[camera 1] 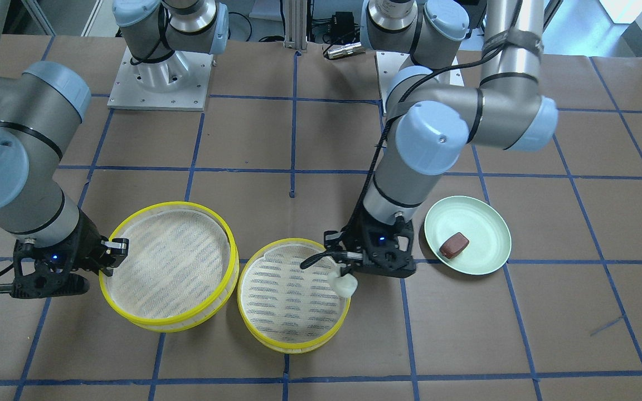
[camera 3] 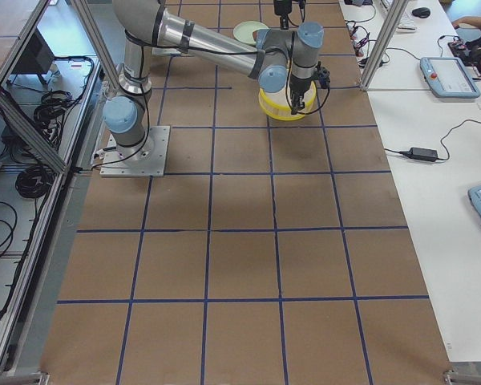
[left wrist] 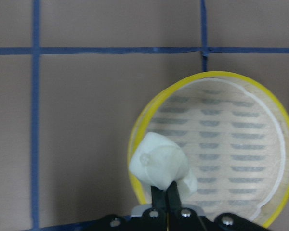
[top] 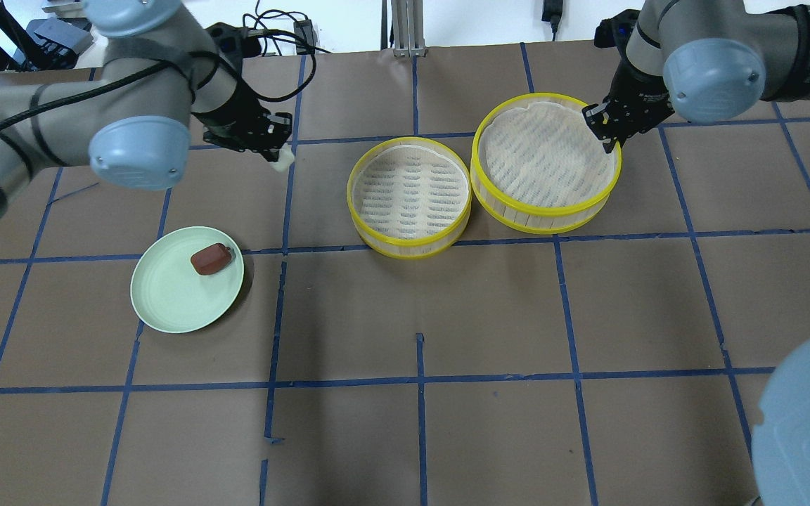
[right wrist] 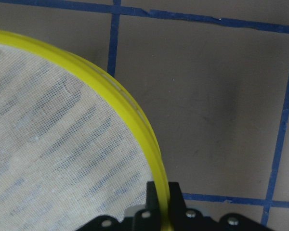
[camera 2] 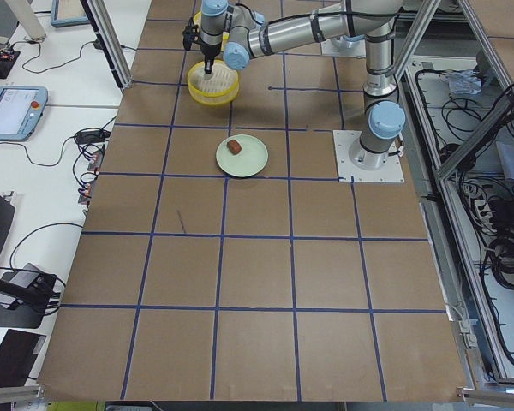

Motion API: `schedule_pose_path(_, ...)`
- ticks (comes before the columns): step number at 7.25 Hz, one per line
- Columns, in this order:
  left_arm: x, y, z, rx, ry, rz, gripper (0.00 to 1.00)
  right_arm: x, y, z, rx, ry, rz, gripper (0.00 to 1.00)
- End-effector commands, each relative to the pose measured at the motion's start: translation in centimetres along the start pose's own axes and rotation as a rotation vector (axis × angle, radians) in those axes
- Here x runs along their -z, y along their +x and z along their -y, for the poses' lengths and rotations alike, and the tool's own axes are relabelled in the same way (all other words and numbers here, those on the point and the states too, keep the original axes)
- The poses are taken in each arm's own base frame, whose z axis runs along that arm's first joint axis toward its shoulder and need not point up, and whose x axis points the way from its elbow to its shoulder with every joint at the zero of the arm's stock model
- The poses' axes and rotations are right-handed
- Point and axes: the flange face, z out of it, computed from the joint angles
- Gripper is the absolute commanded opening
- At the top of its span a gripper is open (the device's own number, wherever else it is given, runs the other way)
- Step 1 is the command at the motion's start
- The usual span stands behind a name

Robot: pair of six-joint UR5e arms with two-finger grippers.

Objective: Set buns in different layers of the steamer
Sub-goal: 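Carry the white bun with the left gripper and lower it into the bottom tier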

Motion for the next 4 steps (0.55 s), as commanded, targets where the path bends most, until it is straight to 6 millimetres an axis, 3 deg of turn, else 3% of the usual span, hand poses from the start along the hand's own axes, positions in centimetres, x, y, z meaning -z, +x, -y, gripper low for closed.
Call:
schedule_pose_path(1,-5.25,4.96,-1.53,0.033,-0.01,-0.037,0.26,0.16,0.05,-0.07,-0.009,0.001,0.0,0.06)
schedule_pose_path(2,-5.52,4.82,-1.86,0.051,-0.019,-0.033,0.97,0.35,-0.1,-0.11,-0.015,0.005,0.004,0.06)
schedule_pose_path(4,-4.77,4.9,-2.04,0.052,-0.011,-0.033,1.0,0.41,-0.15,-0.08,-0.019,0.006,0.01,0.06)
